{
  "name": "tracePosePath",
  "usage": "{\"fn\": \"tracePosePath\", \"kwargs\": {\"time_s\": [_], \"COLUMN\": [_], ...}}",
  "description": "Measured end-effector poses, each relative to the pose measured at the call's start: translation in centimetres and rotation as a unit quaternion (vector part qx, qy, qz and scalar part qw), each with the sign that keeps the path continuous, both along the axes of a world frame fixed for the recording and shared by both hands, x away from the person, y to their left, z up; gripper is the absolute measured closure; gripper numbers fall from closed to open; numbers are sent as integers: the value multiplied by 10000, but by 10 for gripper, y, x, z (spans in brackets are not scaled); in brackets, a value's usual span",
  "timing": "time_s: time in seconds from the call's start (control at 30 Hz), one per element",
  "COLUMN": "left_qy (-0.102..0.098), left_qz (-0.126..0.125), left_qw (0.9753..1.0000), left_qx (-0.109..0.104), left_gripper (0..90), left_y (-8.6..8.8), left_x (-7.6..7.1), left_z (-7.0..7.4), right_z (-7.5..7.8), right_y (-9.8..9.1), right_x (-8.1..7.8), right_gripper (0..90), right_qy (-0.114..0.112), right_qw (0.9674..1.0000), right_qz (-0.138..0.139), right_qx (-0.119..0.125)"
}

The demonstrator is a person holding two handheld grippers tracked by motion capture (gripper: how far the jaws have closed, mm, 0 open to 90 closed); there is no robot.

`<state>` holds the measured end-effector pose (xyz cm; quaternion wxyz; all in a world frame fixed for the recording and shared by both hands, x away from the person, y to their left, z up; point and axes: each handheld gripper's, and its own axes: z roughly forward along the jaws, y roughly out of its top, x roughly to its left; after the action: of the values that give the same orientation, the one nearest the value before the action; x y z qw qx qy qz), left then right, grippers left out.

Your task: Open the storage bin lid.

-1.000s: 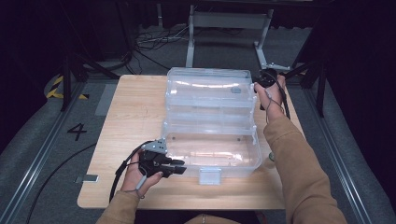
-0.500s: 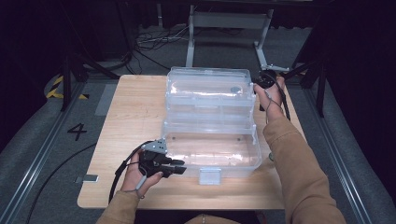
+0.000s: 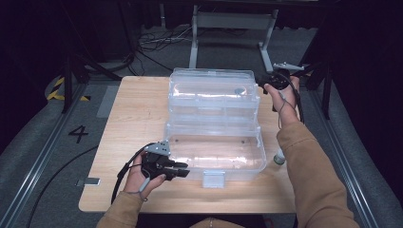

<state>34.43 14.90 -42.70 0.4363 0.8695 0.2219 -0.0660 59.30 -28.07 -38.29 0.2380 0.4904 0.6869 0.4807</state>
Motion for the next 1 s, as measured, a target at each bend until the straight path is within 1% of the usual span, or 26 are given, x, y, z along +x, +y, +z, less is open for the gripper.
{"fn": "tracePosePath", "kwargs": {"time_s": [0.03, 0.07, 0.1, 0.13, 0.2, 0.23, 0.27, 0.37, 0.4, 0.43, 0.47, 0.5, 0.57, 0.6, 0.63, 0.67, 0.7, 0.77, 0.83, 0.87, 0.9, 0.93, 0.97, 1.0], "left_qy": [47, 47, 127, 167, 150, 150, 140, 43, 13, -34, -66, -109, -145, -181, -220, -225, -235, -249, -299, -318, -318, -341, -341, -346], "left_qz": [29, 29, 52, 63, 68, 68, 75, 12, 23, 34, 76, 113, 242, 335, 420, 481, 563, 697, 767, 798, 798, 879, 879, 934], "left_qw": [9999, 9999, 9998, 9998, 9998, 9998, 9998, 9999, 9999, 9999, 9998, 9997, 9994, 9991, 9987, 9985, 9981, 9972, 9965, 9962, 9962, 9954, 9954, 9949], "left_qx": [93, 93, 138, 135, 121, 121, 84, 133, 122, 124, 143, 203, 214, 195, 173, 139, 55, -68, -145, -152, -152, -145, -145, -157], "left_gripper": [699, 697, 695, 689, 654, 652, 652, 633, 618, 603, 579, 559, 528, 513, 502, 501, 498, 488, 484, 481, 478, 473, 472, 472], "left_y": [-1, -1, -2, -3, -2, -2, -2, -3, -3, -2, -2, -1, 1, 5, 8, 10, 13, 19, 23, 25, 25, 29, 29, 31], "left_x": [0, 0, 1, 1, 1, 1, 2, 0, -1, -2, -2, -2, -2, -1, 0, 1, 3, 5, 6, 6, 6, 6, 6, 7], "left_z": [1, 1, 3, 3, 5, 5, 6, 14, 17, 20, 22, 24, 27, 30, 32, 34, 36, 40, 45, 46, 46, 48, 48, 49], "right_z": [5, 6, 9, 11, 15, 15, 17, 18, 20, 21, 23, 24, 26, 27, 28, 29, 28, 28, 29, 29, 29, 29, 29, 29], "right_y": [-4, -5, -8, -10, -15, -15, -18, -25, -28, -32, -36, -38, -43, -45, -48, -50, -51, -51, -53, -54, -54, -56, -56, -56], "right_x": [-6, -9, -14, -17, -26, -26, -31, -44, -50, -56, -64, -69, -83, -88, -98, -106, -110, -119, -130, -134, -134, -146, -146, -149], "right_gripper": [508, 509, 508, 508, 510, 510, 500, 496, 483, 482, 478, 470, 461, 461, 448, 446, 445, 418, 383, 384, 384, 374, 374, 368], "right_qy": [19, -51, -114, -131, -188, -188, -211, -273, -320, -401, -529, -581, -722, -773, -804, -801, -813, -804, -676, -677, -677, -722, -722, -734], "right_qw": [9999, 9999, 9999, 9999, 9998, 9998, 9997, 9996, 9995, 9992, 9985, 9981, 9972, 9967, 9962, 9959, 9957, 9959, 9966, 9962, 9962, 9952, 9952, 9949], "right_qz": [70, 75, 65, 52, 57, 57, 59, 47, 53, 61, 85, 96, 133, 183, 289, 320, 347, 407, 467, 542, 542, 653, 653, 683], "right_qx": [-81, -93, -85, -71, 25, 25, 96, -13, -8, 46, 134, 179, 154, 143, 179, 262, 272, 122, 24, 44, 44, 102, 102, 115]}}
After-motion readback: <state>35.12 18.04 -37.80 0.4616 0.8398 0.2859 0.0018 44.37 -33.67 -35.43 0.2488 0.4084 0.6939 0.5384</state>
